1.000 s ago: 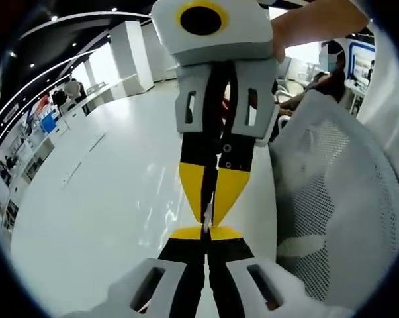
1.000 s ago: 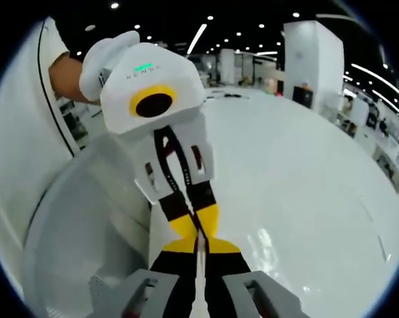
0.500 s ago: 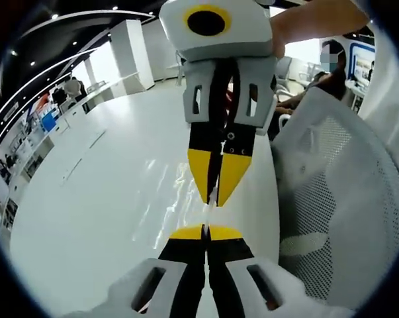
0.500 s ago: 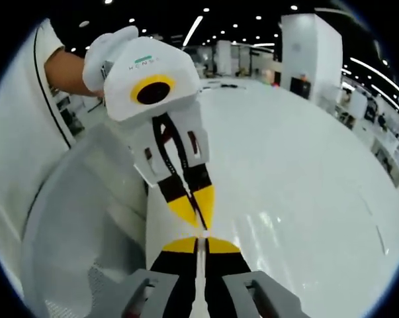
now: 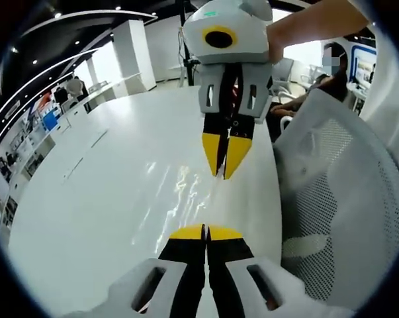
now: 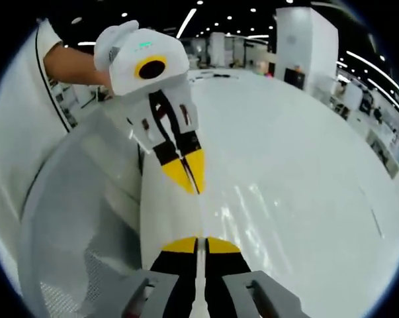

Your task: Open the resealable bag by pulling the two sides of the seal apart until the entire bag opening is separated and visibly accessible.

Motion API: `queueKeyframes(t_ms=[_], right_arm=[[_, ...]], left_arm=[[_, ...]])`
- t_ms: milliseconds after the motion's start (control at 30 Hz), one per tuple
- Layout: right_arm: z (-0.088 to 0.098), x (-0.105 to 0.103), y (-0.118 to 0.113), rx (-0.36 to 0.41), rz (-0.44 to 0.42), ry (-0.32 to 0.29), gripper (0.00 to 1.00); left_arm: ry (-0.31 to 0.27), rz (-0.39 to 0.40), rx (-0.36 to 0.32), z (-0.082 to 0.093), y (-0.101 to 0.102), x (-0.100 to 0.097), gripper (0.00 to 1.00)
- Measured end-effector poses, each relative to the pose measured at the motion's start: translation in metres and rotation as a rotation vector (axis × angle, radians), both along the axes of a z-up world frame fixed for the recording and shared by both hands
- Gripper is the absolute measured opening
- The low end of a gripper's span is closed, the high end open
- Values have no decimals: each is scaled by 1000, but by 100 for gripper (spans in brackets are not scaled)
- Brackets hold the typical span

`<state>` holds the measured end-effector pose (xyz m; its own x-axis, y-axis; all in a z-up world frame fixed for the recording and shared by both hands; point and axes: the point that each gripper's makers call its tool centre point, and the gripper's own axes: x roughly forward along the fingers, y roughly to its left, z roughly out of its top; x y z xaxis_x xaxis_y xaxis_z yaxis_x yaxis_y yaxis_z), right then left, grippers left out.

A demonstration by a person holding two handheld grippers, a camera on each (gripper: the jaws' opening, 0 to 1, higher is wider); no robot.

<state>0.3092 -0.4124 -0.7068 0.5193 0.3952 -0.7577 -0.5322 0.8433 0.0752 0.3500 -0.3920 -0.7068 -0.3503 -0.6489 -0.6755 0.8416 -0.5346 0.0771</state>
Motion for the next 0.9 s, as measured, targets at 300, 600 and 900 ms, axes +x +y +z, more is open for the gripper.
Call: queueKeyframes(t_ms=[300,600,900], right_arm=[[-1,0,4,-1,-1,10,0],[-2,1,5,0,-6,19,0],[-3,0,6,3,-5,24,0]], left_arm=[[-22,-3,-7,-2,1,1,0],[-9,-23,-22,0,2,0,0],[13,-37,-37,7,-2,-8,0]])
